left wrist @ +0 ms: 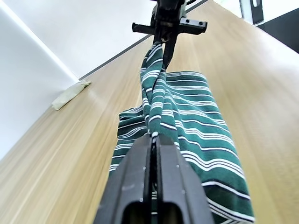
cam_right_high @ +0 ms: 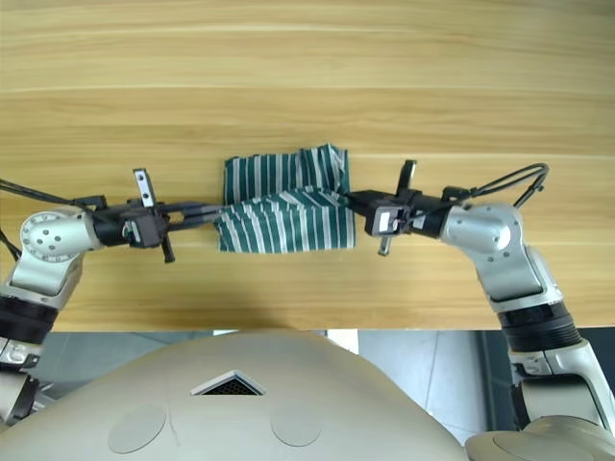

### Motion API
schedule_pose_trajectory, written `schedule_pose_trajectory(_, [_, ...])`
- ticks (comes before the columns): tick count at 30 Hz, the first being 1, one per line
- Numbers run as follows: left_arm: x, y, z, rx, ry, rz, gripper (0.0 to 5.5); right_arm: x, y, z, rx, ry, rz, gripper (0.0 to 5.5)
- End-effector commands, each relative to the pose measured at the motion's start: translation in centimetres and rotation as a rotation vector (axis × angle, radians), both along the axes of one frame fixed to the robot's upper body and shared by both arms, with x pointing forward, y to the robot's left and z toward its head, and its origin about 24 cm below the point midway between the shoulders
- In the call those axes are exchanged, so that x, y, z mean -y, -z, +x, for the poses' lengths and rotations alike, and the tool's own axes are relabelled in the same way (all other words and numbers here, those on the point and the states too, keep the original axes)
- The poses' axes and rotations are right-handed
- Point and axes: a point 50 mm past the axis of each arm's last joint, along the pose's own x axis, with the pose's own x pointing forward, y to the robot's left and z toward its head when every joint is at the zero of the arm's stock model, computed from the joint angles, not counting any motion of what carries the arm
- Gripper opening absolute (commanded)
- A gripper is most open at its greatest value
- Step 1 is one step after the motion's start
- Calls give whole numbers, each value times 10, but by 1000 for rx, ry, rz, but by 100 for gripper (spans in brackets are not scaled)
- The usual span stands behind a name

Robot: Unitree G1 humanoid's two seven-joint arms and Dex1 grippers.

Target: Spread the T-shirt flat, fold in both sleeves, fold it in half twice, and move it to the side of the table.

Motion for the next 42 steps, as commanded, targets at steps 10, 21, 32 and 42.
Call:
schedule_pose_trajectory(10, [17, 15, 78, 94, -251, 78, 0, -7, 3, 56, 118, 180, -37, 5])
schedule_pose_trajectory(21, [19, 73, 96, -96, -386, 329, 0, -32, 60, 85, -37, 232, -81, 5])
schedule_pose_trajectory(32, [21, 83, 104, -270, -508, 315, 115, 1, 61, 112, -222, 622, 339, 137])
schedule_pose_trajectory(42, [16, 76, 115, -334, -645, 222, 264, 8, 39, 139, -535, 876, 1099, 314])
